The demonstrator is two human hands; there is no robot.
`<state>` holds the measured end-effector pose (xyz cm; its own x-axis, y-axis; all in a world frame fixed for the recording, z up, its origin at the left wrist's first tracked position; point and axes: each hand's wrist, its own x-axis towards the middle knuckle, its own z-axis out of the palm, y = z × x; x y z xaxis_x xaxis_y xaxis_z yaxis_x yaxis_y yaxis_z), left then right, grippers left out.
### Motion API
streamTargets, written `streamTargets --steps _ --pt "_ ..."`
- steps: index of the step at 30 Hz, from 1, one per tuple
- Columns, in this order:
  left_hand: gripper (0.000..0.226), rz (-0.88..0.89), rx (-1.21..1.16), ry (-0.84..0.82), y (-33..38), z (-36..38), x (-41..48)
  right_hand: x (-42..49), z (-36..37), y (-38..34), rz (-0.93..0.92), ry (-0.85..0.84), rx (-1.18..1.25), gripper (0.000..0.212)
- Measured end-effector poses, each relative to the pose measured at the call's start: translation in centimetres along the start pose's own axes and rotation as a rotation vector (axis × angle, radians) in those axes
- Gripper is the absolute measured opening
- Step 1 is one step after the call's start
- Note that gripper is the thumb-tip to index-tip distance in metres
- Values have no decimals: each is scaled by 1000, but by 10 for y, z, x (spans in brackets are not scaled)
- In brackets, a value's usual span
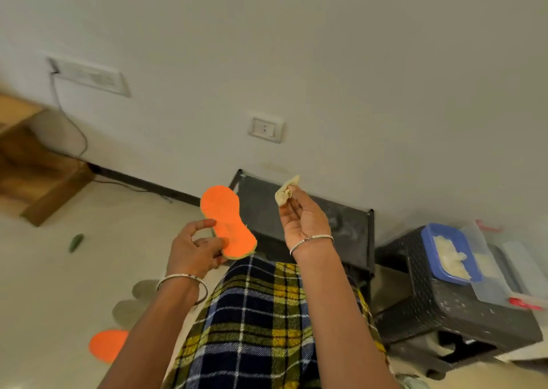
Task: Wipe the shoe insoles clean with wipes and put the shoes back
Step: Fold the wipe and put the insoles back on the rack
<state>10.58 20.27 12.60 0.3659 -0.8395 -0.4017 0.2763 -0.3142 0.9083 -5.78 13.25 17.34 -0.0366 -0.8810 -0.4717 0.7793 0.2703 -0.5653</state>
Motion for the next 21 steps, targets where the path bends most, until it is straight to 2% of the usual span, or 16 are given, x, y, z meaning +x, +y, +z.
streamTargets --steps 7,10,12,15,18,21 --pt "68 -85 -250 278 -17 -144 -31 -52 60 123 195 -77 -160 5" --pt "75 -173 -293 398 -52 -202 -33 -56 67 170 243 -97 -227 7" --pt "77 -251 -305 496 -80 -239 -32 -53 69 200 250 -91 -272 15" --pt "69 -348 -352 611 -123 -284 -29 -44 67 237 266 -56 -370 27" --pt "57 -431 -423 686 -166 -311 -20 -34 65 269 298 -31 -514 12" --pt "48 -538 -528 729 -210 -329 -6 -18 60 300 347 -46 -632 11"
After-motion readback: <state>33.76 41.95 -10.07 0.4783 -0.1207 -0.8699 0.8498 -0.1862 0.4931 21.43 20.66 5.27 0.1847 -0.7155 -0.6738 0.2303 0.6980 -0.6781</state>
